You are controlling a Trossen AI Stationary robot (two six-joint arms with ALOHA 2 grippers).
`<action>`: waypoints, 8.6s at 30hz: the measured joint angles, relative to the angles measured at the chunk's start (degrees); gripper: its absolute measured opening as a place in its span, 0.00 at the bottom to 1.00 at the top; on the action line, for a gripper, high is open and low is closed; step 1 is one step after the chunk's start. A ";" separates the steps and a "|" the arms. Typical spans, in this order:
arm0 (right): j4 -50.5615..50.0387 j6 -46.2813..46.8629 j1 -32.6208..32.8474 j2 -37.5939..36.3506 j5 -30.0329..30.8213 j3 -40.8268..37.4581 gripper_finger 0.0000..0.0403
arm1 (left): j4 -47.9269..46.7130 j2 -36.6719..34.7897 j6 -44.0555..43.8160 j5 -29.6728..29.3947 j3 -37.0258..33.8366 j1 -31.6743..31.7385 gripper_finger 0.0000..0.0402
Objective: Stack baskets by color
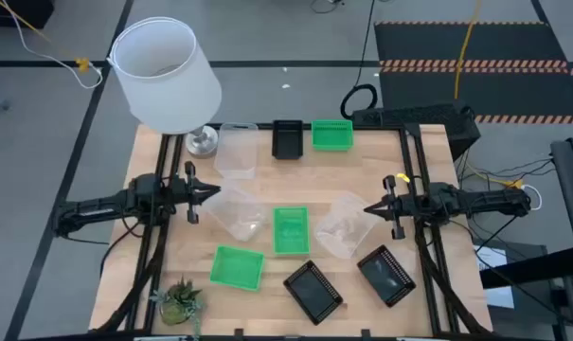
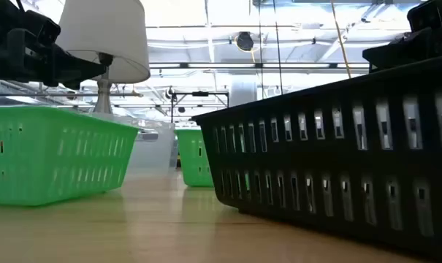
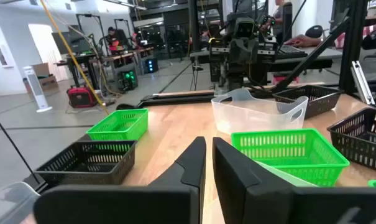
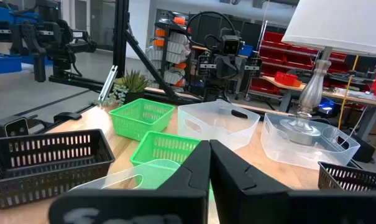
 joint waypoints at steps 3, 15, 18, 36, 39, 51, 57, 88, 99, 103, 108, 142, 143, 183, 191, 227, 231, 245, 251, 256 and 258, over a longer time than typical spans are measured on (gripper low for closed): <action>0.00 -0.02 0.00 0.00 -0.01 0.02 0.00 | 0.02 0.02 0.00 0.02 0.00 0.02 0.08; 0.00 -0.01 0.00 0.00 -0.01 0.01 0.00 | 0.02 0.02 0.00 0.01 0.00 0.01 0.08; 0.00 0.00 0.00 -0.02 -0.02 0.00 0.00 | 0.02 0.02 0.00 0.02 0.00 0.00 0.08; 0.00 -0.02 0.00 -0.01 0.00 0.01 0.00 | 0.01 0.02 0.00 0.01 0.00 0.01 0.08; 0.00 -0.02 0.00 0.00 0.00 0.00 0.00 | 0.02 0.02 0.00 0.02 0.00 0.02 0.08; 0.00 -0.01 0.00 0.00 -0.01 0.01 0.00 | 0.02 0.02 0.00 0.02 0.00 0.00 0.08; 0.00 -0.01 0.00 0.00 -0.01 0.01 0.00 | 0.00 0.02 0.00 0.00 0.00 0.00 0.08; 0.00 0.00 0.00 -0.01 -0.02 0.01 0.00 | 0.02 0.02 0.00 0.00 0.00 0.02 0.08; 0.00 0.00 0.00 0.00 0.00 0.01 0.00 | 0.01 0.02 0.00 0.00 0.00 0.00 0.08; 0.00 -0.01 0.00 0.00 0.00 0.00 0.00 | 0.00 0.02 0.00 0.02 0.00 0.00 0.08; 0.00 0.00 0.00 -0.01 0.00 0.02 0.00 | 0.01 0.02 0.00 0.01 0.00 0.01 0.08; 0.01 -0.02 0.00 -0.01 -0.02 0.02 0.00 | -24.46 17.82 -4.81 2.92 41.28 -0.02 0.02; 0.00 -0.02 0.00 -0.01 -0.01 0.01 0.00 | -26.23 19.51 -4.98 2.93 44.34 0.00 0.02; 7.99 24.05 0.00 1.08 0.20 2.96 0.00 | -23.16 44.20 -4.89 -7.65 48.65 -18.34 0.01; 0.56 21.12 0.00 8.88 0.24 18.80 0.00 | -23.11 44.31 -4.66 -8.59 48.78 -18.38 0.05; -24.42 15.78 0.00 50.51 4.52 53.63 0.00 | -24.84 55.34 -15.86 -19.74 48.89 -29.29 0.05; -21.51 14.83 0.00 50.57 4.52 49.01 0.00 | -24.75 61.85 -18.53 -20.25 48.89 -34.04 0.06; -15.77 9.62 -1.99 50.56 7.78 39.52 0.00 | -22.52 79.44 -35.67 -31.61 48.88 -39.53 0.48; -15.89 9.62 -2.19 50.56 7.64 38.86 0.00 | -28.70 81.02 -42.14 -32.25 48.87 -36.89 0.56; -15.90 9.62 -2.19 50.56 7.56 38.86 0.00 | -31.71 80.96 -46.60 -30.81 48.87 -33.96 0.56; -16.41 9.62 -2.16 50.56 7.52 38.86 0.00 | -31.35 80.96 -46.44 -29.52 48.87 -33.01 0.55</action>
